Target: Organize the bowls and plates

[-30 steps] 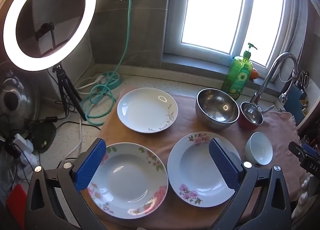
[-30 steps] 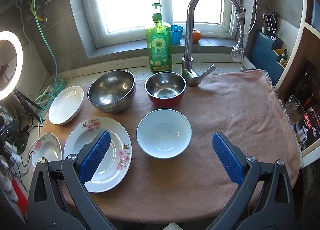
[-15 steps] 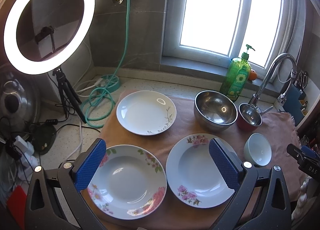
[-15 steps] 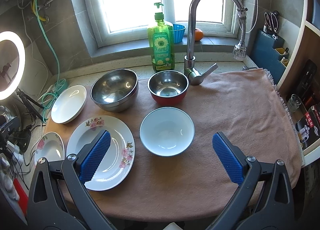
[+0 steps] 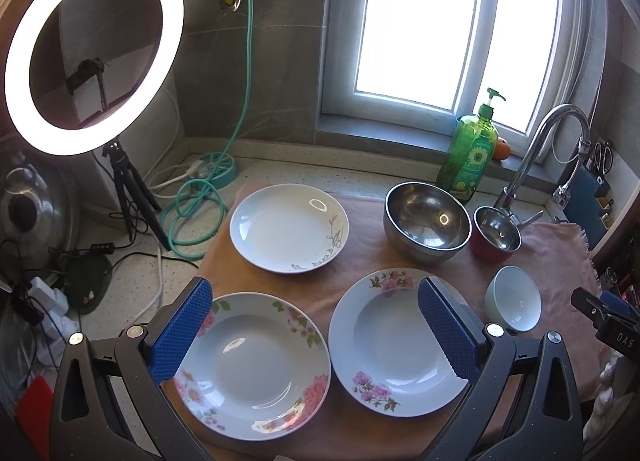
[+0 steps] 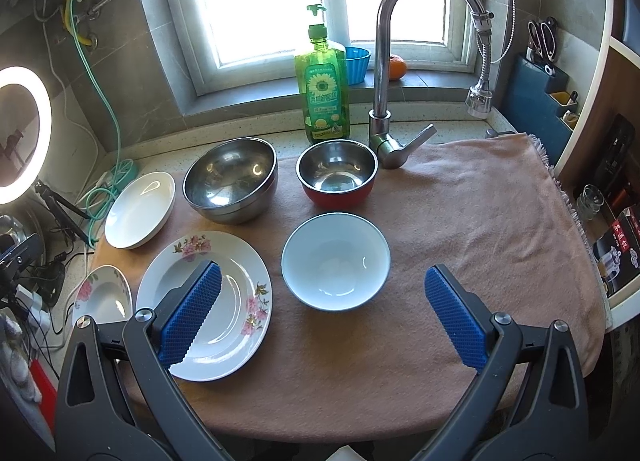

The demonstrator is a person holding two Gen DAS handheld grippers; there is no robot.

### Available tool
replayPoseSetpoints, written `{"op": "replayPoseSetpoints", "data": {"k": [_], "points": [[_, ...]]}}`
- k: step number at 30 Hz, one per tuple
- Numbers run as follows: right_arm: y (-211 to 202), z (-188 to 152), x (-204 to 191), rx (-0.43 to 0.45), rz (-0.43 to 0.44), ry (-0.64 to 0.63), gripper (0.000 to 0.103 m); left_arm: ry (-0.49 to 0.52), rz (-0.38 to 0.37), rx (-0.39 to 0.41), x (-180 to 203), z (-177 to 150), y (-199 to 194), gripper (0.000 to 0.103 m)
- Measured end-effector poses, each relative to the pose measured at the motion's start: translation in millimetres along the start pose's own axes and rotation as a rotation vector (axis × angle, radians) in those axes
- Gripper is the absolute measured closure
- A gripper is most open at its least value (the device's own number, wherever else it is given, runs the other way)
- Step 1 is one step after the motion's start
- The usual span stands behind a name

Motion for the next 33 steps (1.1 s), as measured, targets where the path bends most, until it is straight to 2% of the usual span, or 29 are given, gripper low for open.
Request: {"op": "replayPoseSetpoints", "data": {"k": [33], "points": [[1.6,-1.2,1.3,-0.008,0.002,0.012,0.000,-0.001,-0.008,-0.001,3.0,-0.3,2.2,0.001]]}}
Point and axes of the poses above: each gripper's, at about its wrist camera, not at the fingertips, and y roughly the way its jaws point, x to its right, z to its top, the point moved 9 cm from there along y, roughly the way its jaws point, and after that the axes turned 15 degrees about x, right-handed, at the moved point
